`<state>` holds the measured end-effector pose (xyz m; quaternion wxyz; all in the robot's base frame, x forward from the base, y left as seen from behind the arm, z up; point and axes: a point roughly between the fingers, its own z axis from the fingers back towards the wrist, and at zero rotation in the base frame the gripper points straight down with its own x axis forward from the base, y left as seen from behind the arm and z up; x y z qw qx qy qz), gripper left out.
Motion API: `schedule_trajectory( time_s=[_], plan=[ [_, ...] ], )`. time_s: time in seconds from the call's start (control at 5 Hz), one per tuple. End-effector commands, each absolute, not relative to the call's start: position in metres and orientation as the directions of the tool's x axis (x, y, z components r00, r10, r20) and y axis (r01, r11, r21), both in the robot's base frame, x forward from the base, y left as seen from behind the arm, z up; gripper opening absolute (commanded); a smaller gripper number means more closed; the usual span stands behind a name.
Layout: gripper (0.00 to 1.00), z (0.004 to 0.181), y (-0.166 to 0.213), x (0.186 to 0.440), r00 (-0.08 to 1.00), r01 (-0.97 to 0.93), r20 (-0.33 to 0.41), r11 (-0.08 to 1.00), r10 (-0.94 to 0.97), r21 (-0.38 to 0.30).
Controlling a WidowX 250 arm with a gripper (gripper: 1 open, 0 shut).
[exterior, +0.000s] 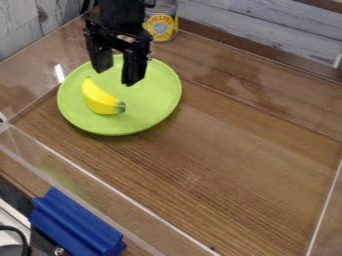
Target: Remove the banana from inside the green plate and put it on the table
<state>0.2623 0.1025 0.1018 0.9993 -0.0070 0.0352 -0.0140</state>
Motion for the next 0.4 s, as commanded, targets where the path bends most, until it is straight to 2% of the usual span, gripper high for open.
schedule_trajectory(
  time_s=[0.0,0.2],
  plan=[
    [1.0,0.1077,0.1088,0.2645,0.999,0.027,-0.035,1.0,-0.027,-0.001],
    [1.0,0.102,0.112,0.2646,0.999,0.03,-0.042,1.0,-0.031,-0.006]
  ],
)
